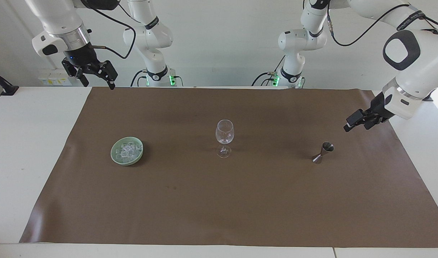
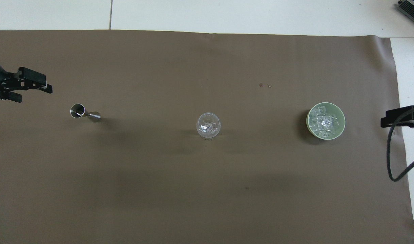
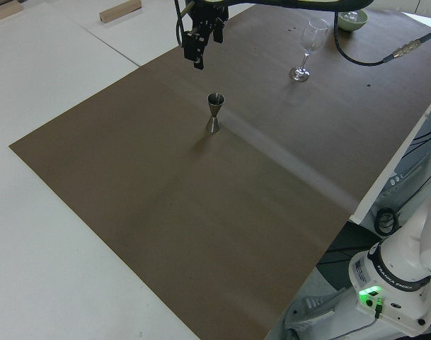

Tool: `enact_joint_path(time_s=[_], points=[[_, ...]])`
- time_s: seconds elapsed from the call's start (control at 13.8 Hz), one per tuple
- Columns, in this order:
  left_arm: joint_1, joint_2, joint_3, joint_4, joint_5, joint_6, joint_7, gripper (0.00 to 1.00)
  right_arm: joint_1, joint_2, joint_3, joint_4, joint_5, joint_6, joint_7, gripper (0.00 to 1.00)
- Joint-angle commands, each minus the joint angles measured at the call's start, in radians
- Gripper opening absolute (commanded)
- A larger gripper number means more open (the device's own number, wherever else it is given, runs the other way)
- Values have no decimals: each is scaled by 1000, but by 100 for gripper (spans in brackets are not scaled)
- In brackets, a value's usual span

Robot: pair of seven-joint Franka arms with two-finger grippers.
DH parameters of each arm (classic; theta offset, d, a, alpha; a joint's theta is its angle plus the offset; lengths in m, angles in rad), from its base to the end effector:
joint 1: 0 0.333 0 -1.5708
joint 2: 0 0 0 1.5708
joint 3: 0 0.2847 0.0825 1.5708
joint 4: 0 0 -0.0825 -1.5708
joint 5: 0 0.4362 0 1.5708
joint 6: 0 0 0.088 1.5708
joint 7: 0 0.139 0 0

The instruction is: Pour wine and add ice with both arms

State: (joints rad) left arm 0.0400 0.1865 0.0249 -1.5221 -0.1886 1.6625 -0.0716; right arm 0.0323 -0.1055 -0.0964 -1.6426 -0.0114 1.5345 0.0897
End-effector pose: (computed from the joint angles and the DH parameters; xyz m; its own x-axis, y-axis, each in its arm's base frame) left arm 0.6593 0.0174 0.4786 0.9866 0.1515 -0.0604 0.1600 -0.9711 0.1773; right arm 0.5716 -0.0405 0.5824 0.9882 -0.1530 -0.0030 -0.1530 -0.9882 0.0015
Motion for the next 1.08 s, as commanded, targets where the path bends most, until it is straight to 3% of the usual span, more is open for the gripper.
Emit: enact_joint_path(time_s=[0.0, 1.01], points=[[0, -27, 0, -32, 15, 16, -10, 100, -11, -16, 4, -16, 24, 2, -31, 100], [3, -28, 1, -26, 17, 38, -16, 100, -11, -16, 4, -16, 24, 3, -31, 100]])
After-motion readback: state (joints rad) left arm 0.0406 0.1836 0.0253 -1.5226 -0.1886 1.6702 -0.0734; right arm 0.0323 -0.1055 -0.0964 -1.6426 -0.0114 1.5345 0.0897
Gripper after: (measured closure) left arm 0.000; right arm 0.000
